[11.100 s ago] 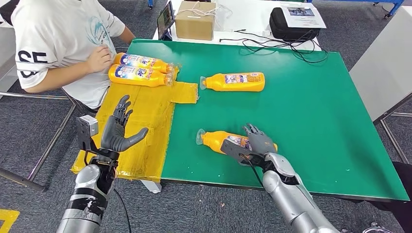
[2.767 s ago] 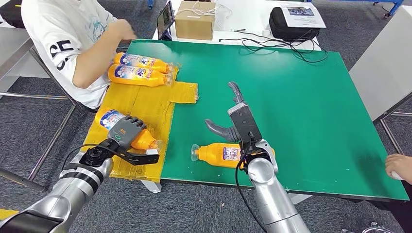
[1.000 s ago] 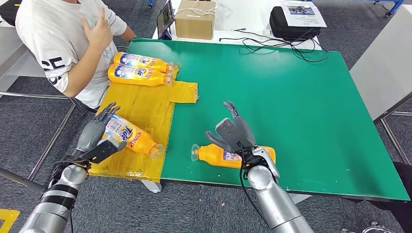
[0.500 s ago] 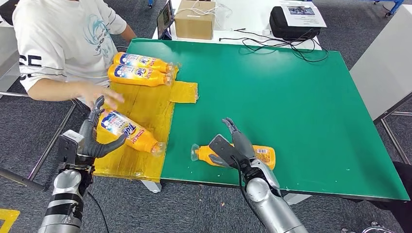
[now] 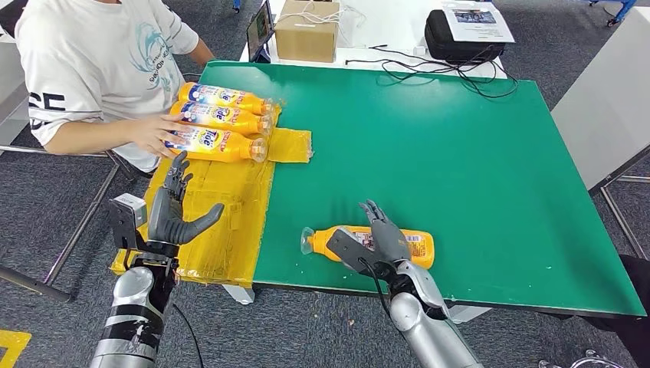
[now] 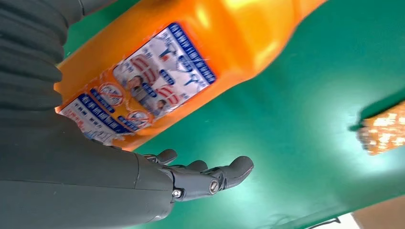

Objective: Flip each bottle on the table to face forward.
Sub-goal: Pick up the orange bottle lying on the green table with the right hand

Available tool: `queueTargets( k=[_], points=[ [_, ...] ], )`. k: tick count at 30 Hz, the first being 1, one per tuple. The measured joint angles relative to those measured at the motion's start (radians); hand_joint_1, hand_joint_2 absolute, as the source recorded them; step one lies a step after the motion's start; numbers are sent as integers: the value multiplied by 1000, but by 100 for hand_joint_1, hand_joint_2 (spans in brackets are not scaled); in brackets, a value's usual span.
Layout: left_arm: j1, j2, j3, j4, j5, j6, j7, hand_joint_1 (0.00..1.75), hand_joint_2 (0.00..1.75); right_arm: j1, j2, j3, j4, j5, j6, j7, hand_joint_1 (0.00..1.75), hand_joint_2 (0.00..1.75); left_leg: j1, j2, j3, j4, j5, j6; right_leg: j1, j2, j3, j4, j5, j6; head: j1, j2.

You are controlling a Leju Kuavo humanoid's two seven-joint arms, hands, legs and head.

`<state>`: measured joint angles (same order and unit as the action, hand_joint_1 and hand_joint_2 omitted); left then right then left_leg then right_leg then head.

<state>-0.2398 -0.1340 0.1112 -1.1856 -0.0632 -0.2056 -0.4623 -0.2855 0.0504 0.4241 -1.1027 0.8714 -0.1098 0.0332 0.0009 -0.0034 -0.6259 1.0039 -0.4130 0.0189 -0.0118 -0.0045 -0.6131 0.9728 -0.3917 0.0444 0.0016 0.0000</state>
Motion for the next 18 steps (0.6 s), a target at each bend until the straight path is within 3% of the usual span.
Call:
queueTargets(
  k=[11, 18],
  points=[
    [2, -3, -4, 2, 22, 23, 32, 0, 175, -2, -44, 7, 10, 204, 16, 110, 0, 175, 0, 0, 0, 0, 0, 0, 0, 0, 0, 0, 0, 0, 0, 0],
    [13, -3, -2, -2, 30, 21, 37, 0, 175, -14, -82, 14, 27, 245, 59, 129, 0, 175, 0, 0, 0, 0, 0, 0, 0, 0, 0, 0, 0, 0, 0, 0]
  ],
)
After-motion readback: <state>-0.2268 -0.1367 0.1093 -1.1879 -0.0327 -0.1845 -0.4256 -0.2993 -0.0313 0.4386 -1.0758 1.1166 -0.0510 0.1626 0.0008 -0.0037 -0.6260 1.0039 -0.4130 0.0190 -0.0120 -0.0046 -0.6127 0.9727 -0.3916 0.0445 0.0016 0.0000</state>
